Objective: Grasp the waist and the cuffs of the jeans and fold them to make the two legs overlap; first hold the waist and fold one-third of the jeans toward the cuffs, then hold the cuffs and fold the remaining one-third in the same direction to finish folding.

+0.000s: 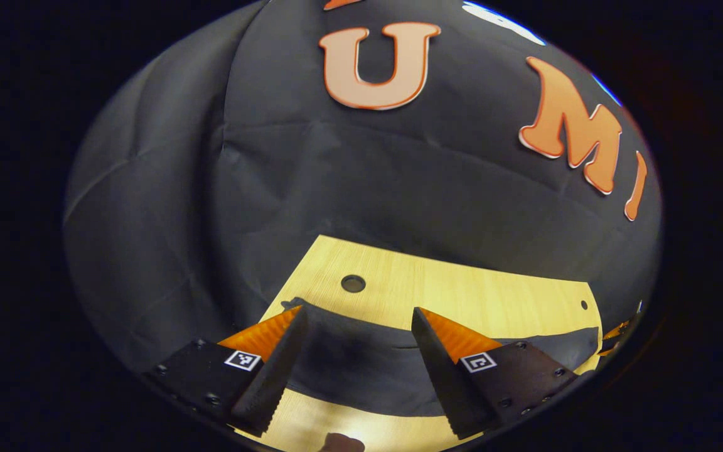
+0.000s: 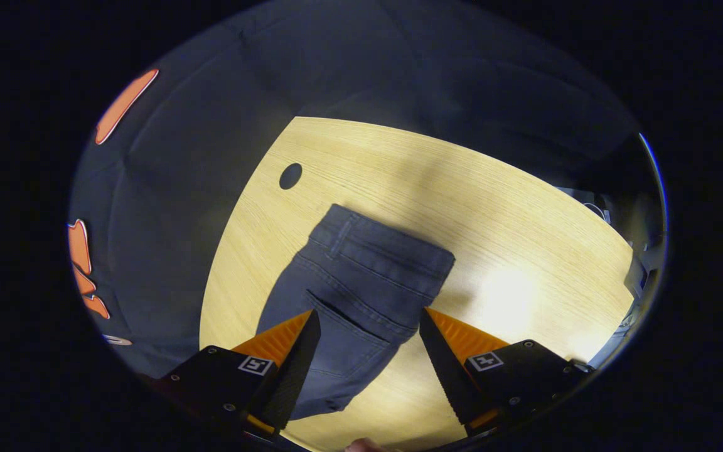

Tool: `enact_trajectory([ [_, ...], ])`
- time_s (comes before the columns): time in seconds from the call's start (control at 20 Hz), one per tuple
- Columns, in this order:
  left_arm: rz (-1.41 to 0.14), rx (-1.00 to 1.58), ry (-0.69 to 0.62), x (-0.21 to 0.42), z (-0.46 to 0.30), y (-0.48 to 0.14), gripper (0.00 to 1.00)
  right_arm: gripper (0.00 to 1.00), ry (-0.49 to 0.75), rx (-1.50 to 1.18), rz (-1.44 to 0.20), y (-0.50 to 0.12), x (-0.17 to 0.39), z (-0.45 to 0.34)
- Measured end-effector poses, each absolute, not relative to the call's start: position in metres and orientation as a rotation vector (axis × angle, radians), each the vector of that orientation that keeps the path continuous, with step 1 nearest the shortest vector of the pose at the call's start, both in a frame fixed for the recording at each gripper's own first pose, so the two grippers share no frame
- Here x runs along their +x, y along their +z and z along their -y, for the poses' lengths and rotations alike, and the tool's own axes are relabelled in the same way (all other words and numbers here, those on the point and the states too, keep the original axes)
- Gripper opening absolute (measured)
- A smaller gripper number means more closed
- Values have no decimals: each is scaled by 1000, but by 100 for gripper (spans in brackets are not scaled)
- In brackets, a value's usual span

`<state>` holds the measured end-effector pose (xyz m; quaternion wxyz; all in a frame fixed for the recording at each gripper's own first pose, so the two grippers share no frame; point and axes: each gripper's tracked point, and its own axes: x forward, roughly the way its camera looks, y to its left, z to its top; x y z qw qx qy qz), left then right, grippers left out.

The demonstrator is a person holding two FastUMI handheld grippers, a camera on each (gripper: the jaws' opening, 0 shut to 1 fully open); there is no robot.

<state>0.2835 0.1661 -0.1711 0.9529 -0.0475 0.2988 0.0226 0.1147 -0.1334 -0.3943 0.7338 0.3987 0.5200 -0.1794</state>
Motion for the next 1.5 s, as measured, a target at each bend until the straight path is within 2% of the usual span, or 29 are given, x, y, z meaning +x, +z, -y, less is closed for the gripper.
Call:
enact_trajectory([
  [0.4, -328, -4, 27, 221, -117, -78, 99, 96, -375, 861, -1164, -425, 103, 128],
  [0.75, -164, 79, -12, 168, -49, -28, 97, 96, -355, 838, -1168, -441, 113, 120],
  [0.95, -133, 103, -18, 144, -19, -19, 97, 96, -348, 850, -1168, -441, 117, 121],
  [1.0, -138, 106, -24, 137, -12, -21, 97, 93, -356, 833, -1164, -443, 116, 122],
  [1.05, -145, 107, -25, 130, -6, -25, 97, 81, -353, 822, -1158, -445, 117, 123],
  [1.1, -161, 102, -28, 126, 0, -31, 97, 79, -343, 799, -1152, -447, 117, 122],
  [1.15, -182, 95, -26, 120, 5, -37, 97, 67, -347, 770, -1133, -448, 120, 121],
  [1.2, -200, 89, -26, 115, 9, -44, 97, 51, -344, 738, -1125, -450, 121, 118],
  [1.3, -228, 89, -22, 104, 15, -52, 97, 39, -339, 709, -1107, -449, 119, 119],
  [1.35, -242, 90, -19, 99, 18, -55, 97, 39, -347, 715, -1103, -446, 118, 118],
  [1.4, -249, 88, -17, 94, 22, -57, 97, 27, -332, 712, -1104, -445, 116, 118],
  [1.5, -249, 82, -16, 87, 29, -58, 97, 26, -332, 723, -1101, -442, 118, 117],
])
